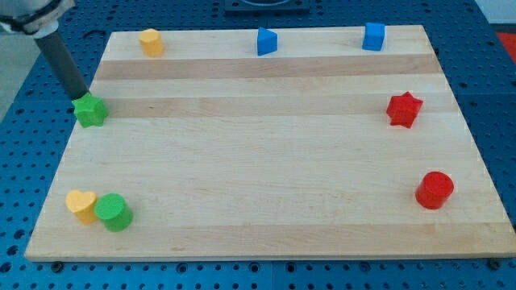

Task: Move the green star towards top of yellow heart

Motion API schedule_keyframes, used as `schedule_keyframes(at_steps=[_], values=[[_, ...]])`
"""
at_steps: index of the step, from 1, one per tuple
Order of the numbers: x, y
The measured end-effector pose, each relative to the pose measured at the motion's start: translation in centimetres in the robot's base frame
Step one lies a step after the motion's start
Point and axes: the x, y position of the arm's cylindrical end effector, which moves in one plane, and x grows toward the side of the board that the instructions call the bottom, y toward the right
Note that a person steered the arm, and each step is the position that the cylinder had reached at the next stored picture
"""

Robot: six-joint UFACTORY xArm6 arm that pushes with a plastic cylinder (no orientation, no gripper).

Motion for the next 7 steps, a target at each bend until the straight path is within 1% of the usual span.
schedule_keyframes(at_steps=[1, 2, 4, 5, 7], values=[[3.2, 1.8], [5.2, 4.4], [0.0, 5.4], [1.1, 8.3], [5.7, 7.2]])
